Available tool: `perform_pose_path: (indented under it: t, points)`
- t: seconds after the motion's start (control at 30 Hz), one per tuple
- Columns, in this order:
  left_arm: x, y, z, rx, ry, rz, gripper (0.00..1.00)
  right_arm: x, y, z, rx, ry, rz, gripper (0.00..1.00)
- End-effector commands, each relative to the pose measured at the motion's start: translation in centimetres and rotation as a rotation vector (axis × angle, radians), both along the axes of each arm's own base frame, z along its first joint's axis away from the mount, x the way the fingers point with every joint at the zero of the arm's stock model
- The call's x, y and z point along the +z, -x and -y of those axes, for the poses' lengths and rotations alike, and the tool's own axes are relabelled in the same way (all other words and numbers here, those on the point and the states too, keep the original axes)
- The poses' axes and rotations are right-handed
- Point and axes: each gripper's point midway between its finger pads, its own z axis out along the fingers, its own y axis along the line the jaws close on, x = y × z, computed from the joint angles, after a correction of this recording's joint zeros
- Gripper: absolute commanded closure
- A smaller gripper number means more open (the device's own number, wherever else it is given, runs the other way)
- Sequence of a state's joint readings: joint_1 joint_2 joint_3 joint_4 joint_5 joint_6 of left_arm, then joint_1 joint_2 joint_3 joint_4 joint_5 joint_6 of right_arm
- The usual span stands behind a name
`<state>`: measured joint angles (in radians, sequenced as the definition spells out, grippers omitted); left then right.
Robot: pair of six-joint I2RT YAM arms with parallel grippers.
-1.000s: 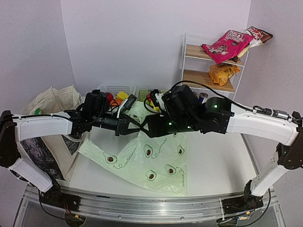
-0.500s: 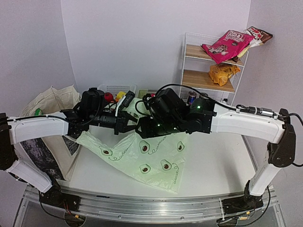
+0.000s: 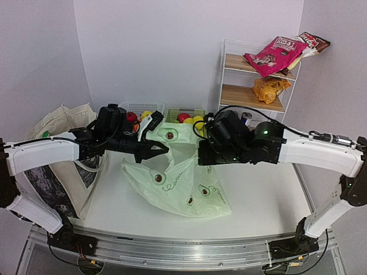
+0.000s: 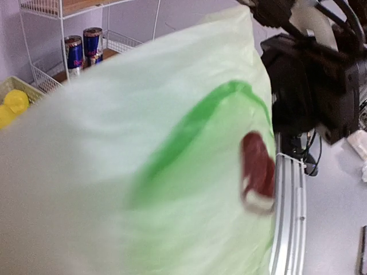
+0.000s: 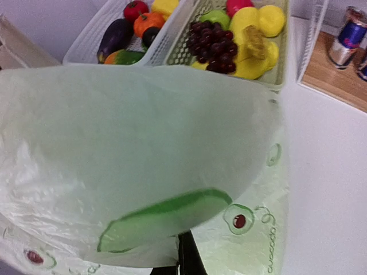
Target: Place the mixed food into the grocery bags and tie them
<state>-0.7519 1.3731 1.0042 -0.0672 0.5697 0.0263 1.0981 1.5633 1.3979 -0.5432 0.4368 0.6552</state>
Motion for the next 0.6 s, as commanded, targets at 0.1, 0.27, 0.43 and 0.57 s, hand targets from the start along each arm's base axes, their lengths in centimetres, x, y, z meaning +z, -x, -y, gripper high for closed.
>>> perform_pose_path:
  t: [0.1,0.27,0.43,0.57]
  points:
    - [2.6,-1.3,-3.8,0.014,-0.196,0.386,1.0,4.3,-2.0,9.6,-0.152,0.09,0.135,1.0]
    - [0.5,-1.4,-6.1,0.031,-0.334,0.45,1.0,4.8,-3.1,10.9,-0.081,0.172,0.165,1.0]
    - [3.3,0.0,-5.8,0.008,-0.238,0.472,1.0,4.2,-2.8,9.2,0.079,0.227,0.128,1.0]
    - [6.0,-0.3,-6.1,0.044,-0.219,0.508,1.0,6.3,-2.8,9.9,0.118,0.289,0.164,1.0]
